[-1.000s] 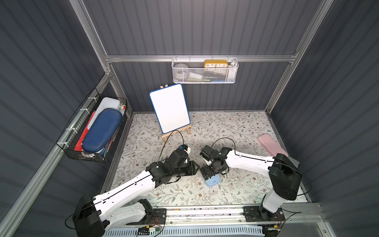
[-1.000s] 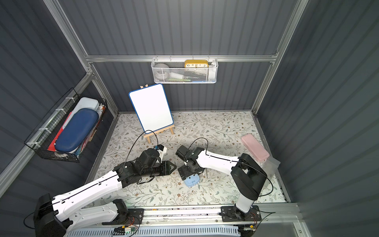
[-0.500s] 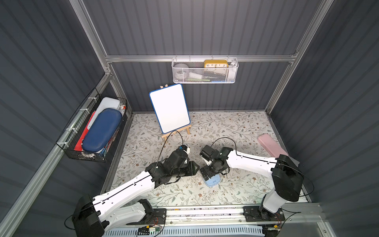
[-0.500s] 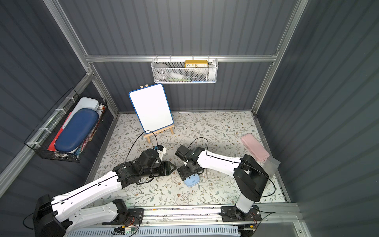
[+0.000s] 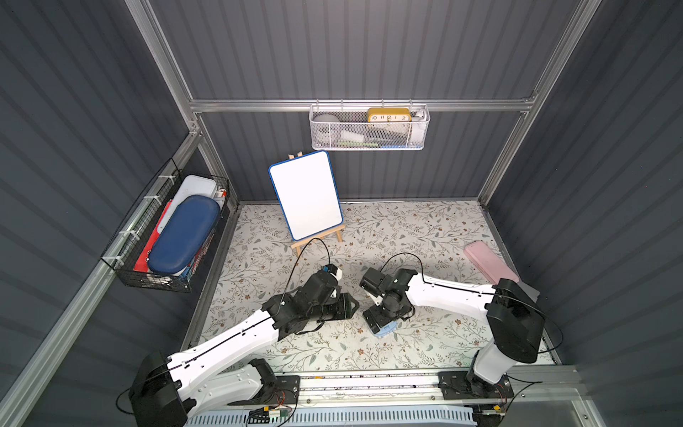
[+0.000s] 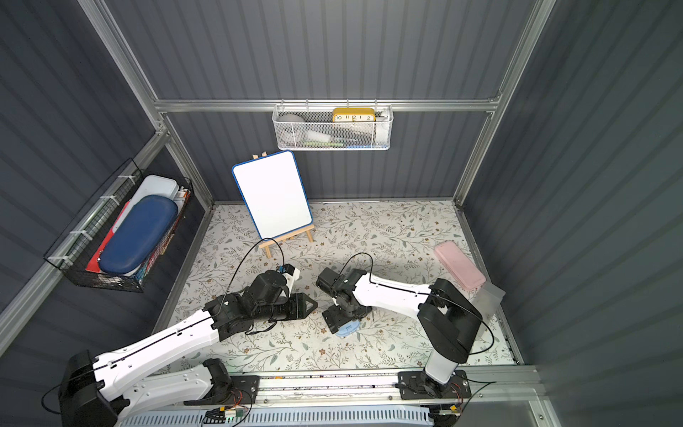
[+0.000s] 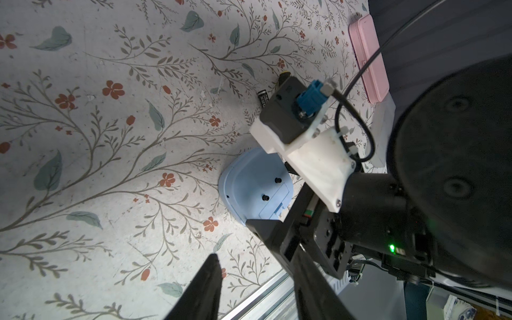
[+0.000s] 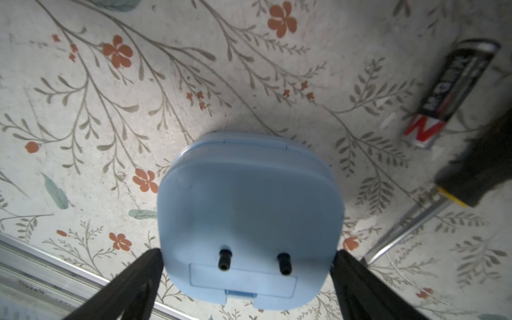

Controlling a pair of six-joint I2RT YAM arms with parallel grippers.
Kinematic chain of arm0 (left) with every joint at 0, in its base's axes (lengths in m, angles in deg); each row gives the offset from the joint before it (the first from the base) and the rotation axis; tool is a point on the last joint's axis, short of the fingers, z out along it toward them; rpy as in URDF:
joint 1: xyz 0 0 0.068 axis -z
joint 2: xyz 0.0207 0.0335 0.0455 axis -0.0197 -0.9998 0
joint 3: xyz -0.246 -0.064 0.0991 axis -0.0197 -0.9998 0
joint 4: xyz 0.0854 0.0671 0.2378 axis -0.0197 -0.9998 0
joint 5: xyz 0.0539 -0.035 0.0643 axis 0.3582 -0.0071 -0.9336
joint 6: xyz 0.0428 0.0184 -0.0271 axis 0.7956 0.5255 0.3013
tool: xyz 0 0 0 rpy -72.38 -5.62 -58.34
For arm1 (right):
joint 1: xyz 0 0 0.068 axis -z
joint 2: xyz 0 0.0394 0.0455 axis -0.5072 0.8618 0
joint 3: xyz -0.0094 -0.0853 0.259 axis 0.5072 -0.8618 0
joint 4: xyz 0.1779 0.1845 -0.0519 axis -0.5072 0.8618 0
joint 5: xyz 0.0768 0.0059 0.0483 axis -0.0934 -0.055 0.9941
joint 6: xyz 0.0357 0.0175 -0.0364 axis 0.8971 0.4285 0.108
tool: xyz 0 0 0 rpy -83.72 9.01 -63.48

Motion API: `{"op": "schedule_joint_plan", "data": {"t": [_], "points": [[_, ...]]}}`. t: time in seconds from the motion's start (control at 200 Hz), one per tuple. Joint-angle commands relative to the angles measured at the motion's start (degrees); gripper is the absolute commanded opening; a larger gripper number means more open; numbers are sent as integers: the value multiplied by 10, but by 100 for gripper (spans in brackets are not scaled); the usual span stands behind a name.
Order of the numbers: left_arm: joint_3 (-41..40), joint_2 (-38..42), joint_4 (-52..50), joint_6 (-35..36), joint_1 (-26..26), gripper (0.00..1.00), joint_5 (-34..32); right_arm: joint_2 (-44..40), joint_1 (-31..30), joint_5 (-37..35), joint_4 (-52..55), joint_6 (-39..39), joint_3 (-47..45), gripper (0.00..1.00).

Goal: Remove the battery from the alarm
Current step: Adjust the alarm at the center of the board.

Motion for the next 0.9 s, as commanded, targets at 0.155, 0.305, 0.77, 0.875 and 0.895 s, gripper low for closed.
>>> {"op": "schedule_joint_plan", "data": {"t": [0.155, 0.305, 0.77, 0.875, 0.895], "points": [[-17, 1, 12, 3, -3, 46, 14, 19, -6, 1, 3, 17, 1, 99], [-21, -1, 18, 5, -4, 46, 16, 36, -6, 0, -16, 18, -5, 99], [-32, 9, 8, -9, -3, 46, 4, 71, -5, -15, -34, 11, -1, 90], [-30, 22, -2, -15, -4, 46, -10, 46, -5, -20, -41, 13, -11, 85], [-29, 25, -4, -17, -4, 47, -14, 39, -5, -21, -44, 14, -15, 85]]}}
